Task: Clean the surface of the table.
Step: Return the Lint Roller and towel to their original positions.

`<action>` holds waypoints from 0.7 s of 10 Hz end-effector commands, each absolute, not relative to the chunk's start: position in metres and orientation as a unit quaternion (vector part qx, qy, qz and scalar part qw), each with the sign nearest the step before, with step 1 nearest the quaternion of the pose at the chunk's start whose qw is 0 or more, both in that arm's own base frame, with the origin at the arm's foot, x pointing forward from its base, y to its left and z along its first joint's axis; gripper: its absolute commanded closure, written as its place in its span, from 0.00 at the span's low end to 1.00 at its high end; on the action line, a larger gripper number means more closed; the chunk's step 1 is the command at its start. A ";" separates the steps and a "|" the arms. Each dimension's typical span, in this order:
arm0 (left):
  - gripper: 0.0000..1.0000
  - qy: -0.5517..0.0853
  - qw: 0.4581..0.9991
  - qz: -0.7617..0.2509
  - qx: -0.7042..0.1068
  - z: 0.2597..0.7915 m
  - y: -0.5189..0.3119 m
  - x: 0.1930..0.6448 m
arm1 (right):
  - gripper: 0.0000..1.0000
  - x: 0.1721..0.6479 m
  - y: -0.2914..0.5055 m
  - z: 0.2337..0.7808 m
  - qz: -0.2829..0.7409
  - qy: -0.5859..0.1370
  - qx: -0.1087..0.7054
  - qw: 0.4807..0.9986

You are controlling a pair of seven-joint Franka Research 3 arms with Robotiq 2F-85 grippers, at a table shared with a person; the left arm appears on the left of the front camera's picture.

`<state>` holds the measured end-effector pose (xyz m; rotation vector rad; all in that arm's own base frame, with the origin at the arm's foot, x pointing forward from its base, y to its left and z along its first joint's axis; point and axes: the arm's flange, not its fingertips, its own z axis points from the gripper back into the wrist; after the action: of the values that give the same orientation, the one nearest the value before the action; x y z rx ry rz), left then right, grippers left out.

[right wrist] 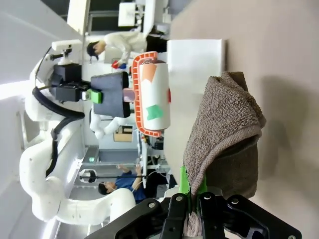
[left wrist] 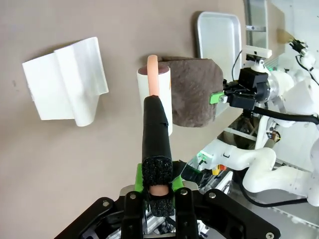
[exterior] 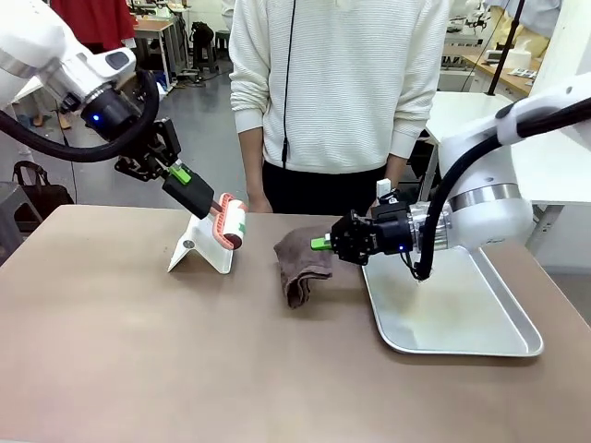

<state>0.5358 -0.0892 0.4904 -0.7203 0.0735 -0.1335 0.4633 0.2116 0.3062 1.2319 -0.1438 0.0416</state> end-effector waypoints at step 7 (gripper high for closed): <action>0.78 0.060 0.958 -0.031 -0.279 0.455 -0.111 0.575 | 0.95 0.484 0.189 0.278 -0.001 -0.063 0.464 0.884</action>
<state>0.5676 -0.1073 0.4493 -0.6055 0.1137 -0.0797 0.4773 0.1869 0.2732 0.9882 -0.1469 0.0107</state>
